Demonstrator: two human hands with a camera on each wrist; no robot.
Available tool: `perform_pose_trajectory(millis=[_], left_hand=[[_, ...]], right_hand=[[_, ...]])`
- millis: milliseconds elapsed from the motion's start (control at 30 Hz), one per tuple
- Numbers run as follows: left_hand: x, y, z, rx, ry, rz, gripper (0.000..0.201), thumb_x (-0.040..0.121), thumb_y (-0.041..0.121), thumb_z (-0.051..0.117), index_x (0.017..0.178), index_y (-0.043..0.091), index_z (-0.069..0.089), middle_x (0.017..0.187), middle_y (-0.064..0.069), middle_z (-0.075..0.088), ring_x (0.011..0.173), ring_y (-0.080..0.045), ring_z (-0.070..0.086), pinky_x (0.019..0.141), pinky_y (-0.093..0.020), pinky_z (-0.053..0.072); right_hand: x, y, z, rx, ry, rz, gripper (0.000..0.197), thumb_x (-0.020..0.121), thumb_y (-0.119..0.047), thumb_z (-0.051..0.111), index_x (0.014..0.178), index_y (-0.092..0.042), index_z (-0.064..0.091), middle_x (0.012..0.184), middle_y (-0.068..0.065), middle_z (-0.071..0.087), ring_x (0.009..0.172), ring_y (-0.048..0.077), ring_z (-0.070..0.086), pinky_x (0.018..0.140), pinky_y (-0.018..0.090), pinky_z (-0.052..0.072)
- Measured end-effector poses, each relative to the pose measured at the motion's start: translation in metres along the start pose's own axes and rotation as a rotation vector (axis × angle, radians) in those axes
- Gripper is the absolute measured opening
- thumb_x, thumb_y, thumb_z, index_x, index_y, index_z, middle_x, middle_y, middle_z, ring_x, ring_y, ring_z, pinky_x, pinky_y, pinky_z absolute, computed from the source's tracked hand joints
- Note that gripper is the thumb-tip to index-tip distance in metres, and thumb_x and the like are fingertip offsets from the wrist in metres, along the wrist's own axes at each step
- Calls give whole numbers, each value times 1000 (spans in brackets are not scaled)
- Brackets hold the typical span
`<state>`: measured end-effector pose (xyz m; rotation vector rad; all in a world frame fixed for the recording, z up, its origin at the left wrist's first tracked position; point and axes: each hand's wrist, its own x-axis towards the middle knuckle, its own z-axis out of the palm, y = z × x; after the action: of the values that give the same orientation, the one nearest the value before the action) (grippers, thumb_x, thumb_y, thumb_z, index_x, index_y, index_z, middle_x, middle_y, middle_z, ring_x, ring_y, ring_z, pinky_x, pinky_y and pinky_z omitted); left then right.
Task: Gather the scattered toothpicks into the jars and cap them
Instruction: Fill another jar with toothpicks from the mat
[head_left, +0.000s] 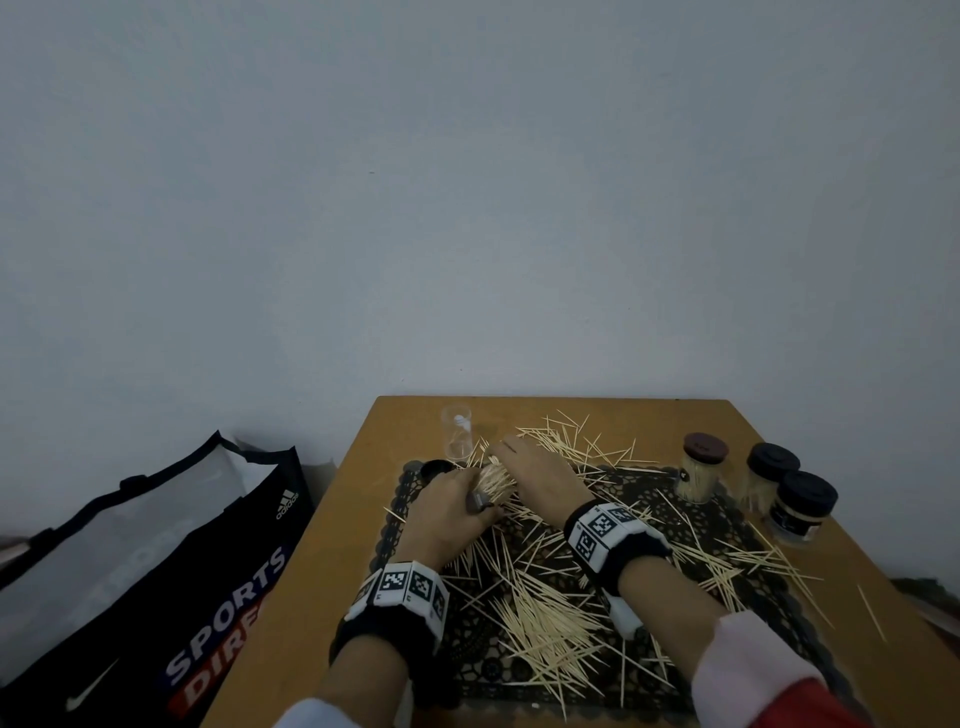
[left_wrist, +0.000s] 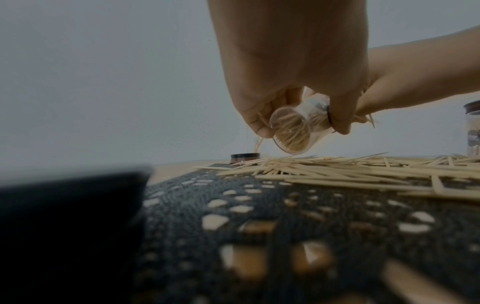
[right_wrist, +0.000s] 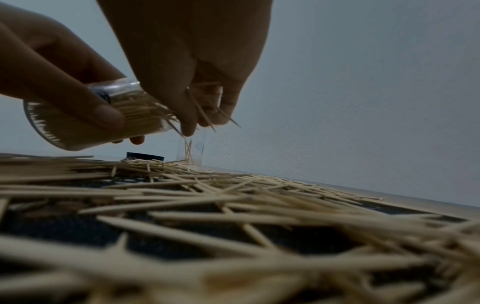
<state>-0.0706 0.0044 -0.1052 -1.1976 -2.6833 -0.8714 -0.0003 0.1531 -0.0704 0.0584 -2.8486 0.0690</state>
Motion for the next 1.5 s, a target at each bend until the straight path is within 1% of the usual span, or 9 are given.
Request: perform_pose_trajectory(millis=[133, 267, 500, 833, 933, 1067, 1233, 1367, 1500], left_hand=[[0, -3, 0, -12, 53, -41, 55, 85, 48, 68, 126, 13, 55, 116, -1, 62, 108, -20, 58, 88, -37, 50], [0, -5, 0, -4, 64, -38, 55, 85, 50, 67, 126, 16, 55, 116, 1, 62, 107, -19, 58, 88, -35, 50], [1, -4, 1, 12, 42, -35, 56, 83, 50, 69, 127, 18, 55, 118, 2, 61, 108, -17, 57, 88, -34, 49], [3, -8, 3, -18, 7, -4, 61, 80, 52, 71, 131, 22, 53, 117, 5, 62, 108, -16, 56, 90, -36, 49], [2, -7, 3, -12, 7, 9, 62, 80, 49, 73, 132, 22, 52, 120, 5, 62, 111, -17, 54, 92, -36, 47], [0, -5, 0, -8, 64, -38, 50, 83, 50, 69, 121, 21, 56, 110, 5, 63, 101, -16, 57, 82, -35, 49], [-3, 0, -5, 25, 135, -101, 42, 86, 49, 66, 109, 16, 52, 81, 9, 51, 76, -14, 50, 60, -29, 37], [-4, 0, -5, 42, 135, -112, 38, 86, 49, 66, 99, 18, 50, 82, 6, 53, 79, -17, 54, 60, -28, 37], [-3, 0, -5, 22, 136, -83, 41, 84, 43, 71, 110, 18, 52, 90, 5, 59, 83, -15, 54, 63, -29, 42]], right_hand=[[1, 2, -2, 32, 68, 131, 77, 78, 8, 60, 145, -17, 33, 132, 3, 47, 103, 17, 54, 65, 21, 41], [-1, 8, 1, -15, 61, 248, 52, 90, 0, 49, 139, -15, 40, 120, 3, 59, 98, 21, 60, 67, 26, 39], [1, 8, 5, 45, 52, 71, 40, 88, 4, 48, 125, -11, 55, 122, 5, 60, 108, 22, 57, 86, 29, 45], [-5, 7, -2, 48, 133, 93, 40, 89, 0, 50, 122, -19, 60, 112, 0, 65, 97, 23, 63, 76, 33, 49], [-5, 9, -3, 79, 110, 76, 47, 86, 1, 52, 124, -25, 61, 116, -2, 65, 102, 20, 62, 82, 35, 52], [-5, 7, -2, 138, 58, 23, 59, 85, 7, 52, 136, -23, 53, 125, 0, 64, 112, 19, 60, 92, 33, 49], [-1, 3, 0, 159, 28, 78, 71, 85, -6, 49, 150, -24, 26, 109, 3, 63, 84, 18, 59, 69, 29, 50], [-1, 3, 3, 240, 89, 34, 50, 94, -23, 47, 144, -20, 41, 111, 5, 64, 91, 19, 60, 77, 32, 50], [1, 4, 5, 280, 114, 3, 40, 95, -7, 52, 134, -15, 54, 119, 7, 65, 102, 22, 62, 89, 38, 52]])
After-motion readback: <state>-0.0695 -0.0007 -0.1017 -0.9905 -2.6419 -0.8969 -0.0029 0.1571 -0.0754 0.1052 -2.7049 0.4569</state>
